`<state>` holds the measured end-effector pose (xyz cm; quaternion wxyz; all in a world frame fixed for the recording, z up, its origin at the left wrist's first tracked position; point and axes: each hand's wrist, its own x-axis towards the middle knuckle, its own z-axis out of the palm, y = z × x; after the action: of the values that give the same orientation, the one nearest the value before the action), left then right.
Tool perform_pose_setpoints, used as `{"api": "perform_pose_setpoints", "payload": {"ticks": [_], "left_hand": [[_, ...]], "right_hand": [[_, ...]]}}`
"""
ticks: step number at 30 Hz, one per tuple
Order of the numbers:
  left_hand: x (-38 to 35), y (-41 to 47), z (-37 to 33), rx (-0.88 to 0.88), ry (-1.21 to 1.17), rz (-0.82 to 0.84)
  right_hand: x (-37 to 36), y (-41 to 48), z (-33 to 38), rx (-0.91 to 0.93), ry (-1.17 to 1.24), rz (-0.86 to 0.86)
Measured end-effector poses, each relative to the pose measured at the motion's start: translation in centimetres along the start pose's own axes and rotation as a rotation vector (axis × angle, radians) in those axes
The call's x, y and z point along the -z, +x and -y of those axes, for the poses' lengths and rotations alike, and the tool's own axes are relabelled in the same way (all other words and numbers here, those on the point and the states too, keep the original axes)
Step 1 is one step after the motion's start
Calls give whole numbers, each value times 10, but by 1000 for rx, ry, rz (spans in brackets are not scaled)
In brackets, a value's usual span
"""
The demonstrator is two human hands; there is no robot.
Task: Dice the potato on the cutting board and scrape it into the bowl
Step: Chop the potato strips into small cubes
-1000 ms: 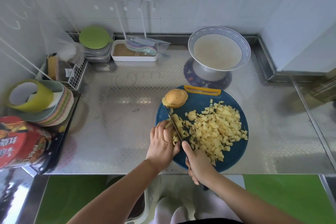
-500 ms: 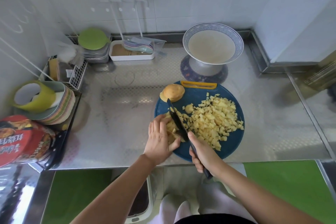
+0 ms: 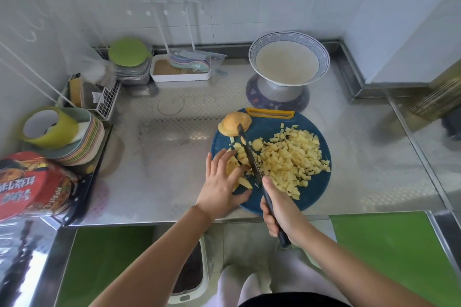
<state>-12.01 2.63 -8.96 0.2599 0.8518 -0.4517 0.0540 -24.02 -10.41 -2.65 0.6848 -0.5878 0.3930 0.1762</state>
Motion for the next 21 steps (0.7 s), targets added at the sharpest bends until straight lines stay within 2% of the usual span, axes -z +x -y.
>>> {"api": "perform_pose_setpoints", "payload": {"ticks": [9,14,21], "left_hand": [[-1,-2,4,-87,51,-36],[-5,-9,-3,-13,14,-158],[-12,-18,-12,143,5,-149]], "right_hand": [[5,-5,-2,27,10,-8],[7,-7,-4,23,1,-16],[8,-8,-9,3,-24,0]]}}
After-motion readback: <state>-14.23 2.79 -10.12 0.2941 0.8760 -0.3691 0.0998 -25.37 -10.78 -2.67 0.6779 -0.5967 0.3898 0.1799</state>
